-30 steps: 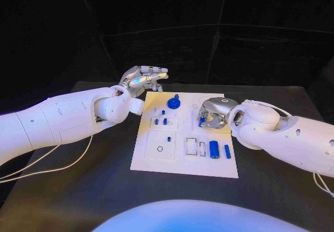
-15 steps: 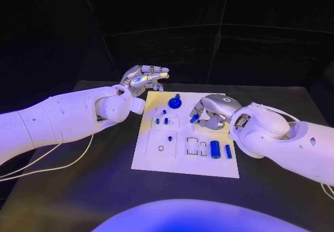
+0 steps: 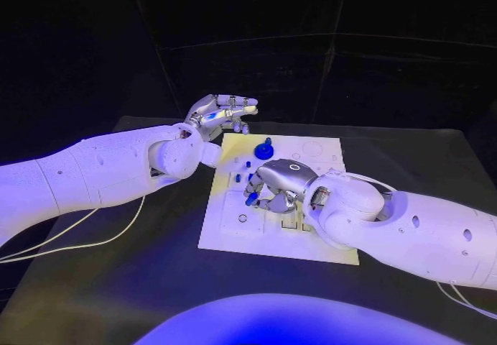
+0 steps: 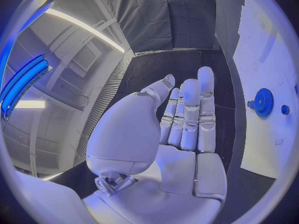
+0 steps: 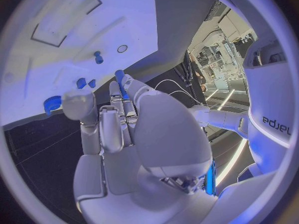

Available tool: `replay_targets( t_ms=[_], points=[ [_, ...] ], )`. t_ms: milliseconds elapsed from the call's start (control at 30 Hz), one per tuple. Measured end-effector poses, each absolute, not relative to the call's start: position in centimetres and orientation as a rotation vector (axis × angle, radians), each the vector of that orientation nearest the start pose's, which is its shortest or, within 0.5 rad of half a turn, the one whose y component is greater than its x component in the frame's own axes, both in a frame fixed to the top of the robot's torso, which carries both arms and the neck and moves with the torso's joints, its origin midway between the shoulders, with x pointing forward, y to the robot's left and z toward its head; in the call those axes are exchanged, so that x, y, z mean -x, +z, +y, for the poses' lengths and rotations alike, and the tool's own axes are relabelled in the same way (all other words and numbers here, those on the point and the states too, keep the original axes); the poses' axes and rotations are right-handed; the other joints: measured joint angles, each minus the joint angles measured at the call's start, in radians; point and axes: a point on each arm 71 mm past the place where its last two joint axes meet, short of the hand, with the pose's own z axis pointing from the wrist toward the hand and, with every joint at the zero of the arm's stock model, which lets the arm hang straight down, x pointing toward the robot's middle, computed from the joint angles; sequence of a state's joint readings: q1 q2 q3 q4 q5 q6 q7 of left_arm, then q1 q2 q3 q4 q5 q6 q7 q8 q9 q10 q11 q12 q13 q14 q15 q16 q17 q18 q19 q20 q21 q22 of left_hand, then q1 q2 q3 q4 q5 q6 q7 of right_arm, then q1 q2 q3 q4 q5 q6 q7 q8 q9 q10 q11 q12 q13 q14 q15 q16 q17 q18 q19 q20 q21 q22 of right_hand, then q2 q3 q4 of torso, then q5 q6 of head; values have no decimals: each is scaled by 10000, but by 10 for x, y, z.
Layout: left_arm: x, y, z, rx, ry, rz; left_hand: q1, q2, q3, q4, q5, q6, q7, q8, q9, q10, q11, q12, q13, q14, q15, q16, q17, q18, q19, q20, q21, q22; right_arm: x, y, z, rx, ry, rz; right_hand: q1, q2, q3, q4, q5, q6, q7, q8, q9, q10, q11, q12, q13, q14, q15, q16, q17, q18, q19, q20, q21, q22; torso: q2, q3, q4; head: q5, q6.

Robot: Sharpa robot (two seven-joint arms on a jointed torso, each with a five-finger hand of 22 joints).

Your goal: Assemble the parts on the task board

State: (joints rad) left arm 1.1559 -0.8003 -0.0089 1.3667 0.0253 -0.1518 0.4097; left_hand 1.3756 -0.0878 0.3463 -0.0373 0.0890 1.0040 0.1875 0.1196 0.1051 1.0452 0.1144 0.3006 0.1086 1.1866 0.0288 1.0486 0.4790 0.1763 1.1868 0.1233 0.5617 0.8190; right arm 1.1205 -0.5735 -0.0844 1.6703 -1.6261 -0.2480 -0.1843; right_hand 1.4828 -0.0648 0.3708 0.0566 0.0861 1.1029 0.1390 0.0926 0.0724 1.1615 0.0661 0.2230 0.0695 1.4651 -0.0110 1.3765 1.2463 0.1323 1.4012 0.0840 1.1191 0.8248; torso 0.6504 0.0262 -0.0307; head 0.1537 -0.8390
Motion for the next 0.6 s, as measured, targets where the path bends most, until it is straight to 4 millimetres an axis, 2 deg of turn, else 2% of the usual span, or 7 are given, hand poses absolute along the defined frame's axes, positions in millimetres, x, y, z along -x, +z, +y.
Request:
replay_targets(
  t_ms=[333,600],
  points=[
    [-511,-198,228,11614,-16160,14055,0,0,0,0,0,0,0,0,0,0,0,0,0,0,0,0,0,0,0,0,0,1,-394,-232,-15,5537,9437,17682,0,0,-1,-1,0,24,26,-37,-22,0,0,-36,0,0,0,0,-17,0,0,0,-1,-11,0,3,-12,119,-71],
    [-512,-198,227,11611,-16169,14057,0,0,0,0,0,0,0,0,0,0,0,0,0,0,0,0,1,0,0,0,0,1,-390,-236,-9,5809,9401,17872,0,0,-2,-1,-1,24,28,-54,-24,-1,0,-36,-1,0,0,0,-29,0,0,0,-1,-11,1,9,-12,180,-88]
  ],
)
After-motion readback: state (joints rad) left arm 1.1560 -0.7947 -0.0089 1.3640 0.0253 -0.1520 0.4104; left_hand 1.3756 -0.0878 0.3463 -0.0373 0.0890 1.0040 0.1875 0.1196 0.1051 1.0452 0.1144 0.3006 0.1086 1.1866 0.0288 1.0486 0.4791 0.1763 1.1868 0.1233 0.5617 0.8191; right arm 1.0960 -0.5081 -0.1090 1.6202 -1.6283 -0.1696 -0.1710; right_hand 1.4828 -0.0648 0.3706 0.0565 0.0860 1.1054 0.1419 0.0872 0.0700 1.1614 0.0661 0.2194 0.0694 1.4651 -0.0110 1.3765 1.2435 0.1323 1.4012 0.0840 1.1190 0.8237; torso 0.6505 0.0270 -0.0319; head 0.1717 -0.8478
